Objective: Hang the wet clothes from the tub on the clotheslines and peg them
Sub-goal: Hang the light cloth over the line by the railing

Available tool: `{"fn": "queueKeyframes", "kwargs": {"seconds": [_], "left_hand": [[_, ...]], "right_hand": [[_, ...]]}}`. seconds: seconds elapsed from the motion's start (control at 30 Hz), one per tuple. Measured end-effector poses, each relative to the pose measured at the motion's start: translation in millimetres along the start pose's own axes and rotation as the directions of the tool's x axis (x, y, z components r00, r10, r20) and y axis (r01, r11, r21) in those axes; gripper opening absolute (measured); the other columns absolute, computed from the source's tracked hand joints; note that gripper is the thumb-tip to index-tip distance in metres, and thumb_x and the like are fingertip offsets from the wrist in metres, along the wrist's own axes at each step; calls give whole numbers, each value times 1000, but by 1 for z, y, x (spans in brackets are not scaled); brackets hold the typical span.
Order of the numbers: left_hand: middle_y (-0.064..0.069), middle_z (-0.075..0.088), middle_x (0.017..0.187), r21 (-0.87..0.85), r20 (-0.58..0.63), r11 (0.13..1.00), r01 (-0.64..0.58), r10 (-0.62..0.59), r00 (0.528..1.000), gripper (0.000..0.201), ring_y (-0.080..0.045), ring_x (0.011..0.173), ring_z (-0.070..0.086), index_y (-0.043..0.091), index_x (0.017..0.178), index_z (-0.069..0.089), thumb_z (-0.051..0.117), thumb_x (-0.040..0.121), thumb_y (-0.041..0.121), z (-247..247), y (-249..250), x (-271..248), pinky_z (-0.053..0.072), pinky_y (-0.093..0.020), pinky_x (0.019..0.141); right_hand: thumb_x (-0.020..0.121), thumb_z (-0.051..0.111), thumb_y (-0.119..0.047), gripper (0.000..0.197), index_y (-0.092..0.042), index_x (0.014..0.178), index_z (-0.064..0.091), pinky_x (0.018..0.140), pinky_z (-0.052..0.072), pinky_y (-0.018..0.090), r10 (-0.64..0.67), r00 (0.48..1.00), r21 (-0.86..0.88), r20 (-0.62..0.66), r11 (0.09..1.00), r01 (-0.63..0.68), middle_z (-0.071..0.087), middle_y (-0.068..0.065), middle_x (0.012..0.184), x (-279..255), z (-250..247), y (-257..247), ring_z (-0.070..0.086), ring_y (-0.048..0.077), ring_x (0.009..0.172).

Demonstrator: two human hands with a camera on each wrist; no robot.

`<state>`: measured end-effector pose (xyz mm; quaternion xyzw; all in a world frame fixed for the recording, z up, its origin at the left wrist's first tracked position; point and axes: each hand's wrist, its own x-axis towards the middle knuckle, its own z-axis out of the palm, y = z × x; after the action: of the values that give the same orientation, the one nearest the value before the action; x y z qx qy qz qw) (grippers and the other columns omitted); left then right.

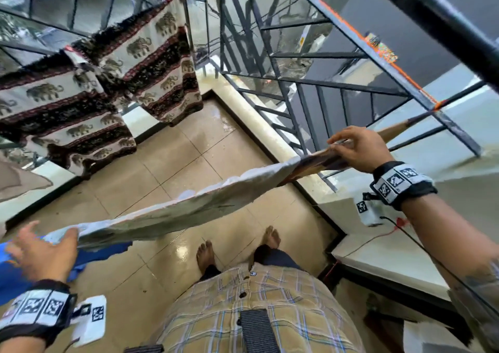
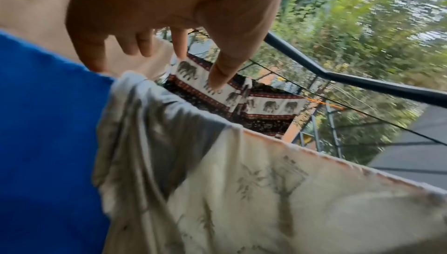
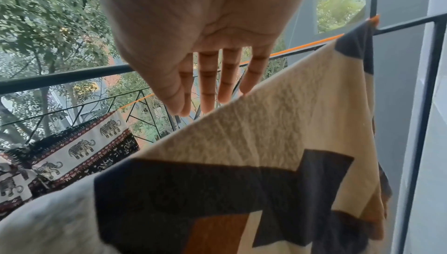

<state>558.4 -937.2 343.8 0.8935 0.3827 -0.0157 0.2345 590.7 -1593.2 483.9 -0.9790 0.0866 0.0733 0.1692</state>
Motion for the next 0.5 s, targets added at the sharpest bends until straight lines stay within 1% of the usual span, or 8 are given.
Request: {"fn": "queueKeyframes", "kwargs": {"seconds": [0.03,0.1,0.17,0.2,0.27,0.37,0.43,0.5], "left_hand": [[-16,33,148,-26,66,998,-63,65,996,67,-43,132,35,25,139,40,69,80,36,-8,36,-26,30,-65,106],[-8,43,135,-61,128,971,-232,238,963,47,-42,121,46,34,124,52,67,79,34,-14,91,-56,42,-65,97],[1,51,120,-127,217,895,-429,447,868,28,-35,114,53,35,109,59,66,82,37,4,139,-81,47,-59,93],[3,52,119,-137,305,858,-496,513,802,21,-32,113,54,33,107,62,68,87,31,17,164,-102,47,-57,95],[6,54,123,-148,434,739,-657,645,629,19,-28,116,51,30,111,65,65,93,25,37,217,-150,43,-55,97],[0,64,123,-235,425,497,-836,826,371,24,-27,115,56,21,113,68,59,93,30,76,296,-224,41,-48,99],[-2,69,118,-291,441,394,-872,864,243,36,-27,108,62,19,112,70,52,89,38,98,334,-257,44,-41,94],[1,70,114,-278,446,302,-912,882,156,43,-25,105,63,22,114,70,48,86,46,119,368,-287,45,-42,87]], "right_hand": [[85,72,-22,11,-19,94,77,86,50,37,3,1000,11,-16,1000,-2,70,6,98,4,-4,7,64,26,93],[84,72,-18,10,-16,92,77,82,47,34,-18,998,21,-52,1000,19,70,7,95,8,-9,23,65,28,90],[86,71,-21,12,-14,93,77,79,46,33,-47,997,5,-64,999,47,71,9,94,10,-17,46,65,30,89],[87,68,-28,18,-14,94,76,80,47,34,-39,997,-2,-66,999,39,71,9,96,10,-23,62,65,31,90],[87,59,-38,30,-15,99,75,85,49,38,-21,997,-2,-75,1000,21,70,9,102,8,-31,91,63,32,94],[89,53,-41,35,-17,105,73,94,48,42,10,996,7,-92,1000,-10,68,8,115,8,-51,139,61,31,106],[92,56,-34,30,-13,105,74,94,48,39,-37,995,25,-87,999,40,69,8,114,10,-57,154,62,29,107],[94,58,-28,26,-9,103,74,90,48,38,-130,989,-34,-68,991,128,70,9,110,12,-57,163,62,29,104]]}}
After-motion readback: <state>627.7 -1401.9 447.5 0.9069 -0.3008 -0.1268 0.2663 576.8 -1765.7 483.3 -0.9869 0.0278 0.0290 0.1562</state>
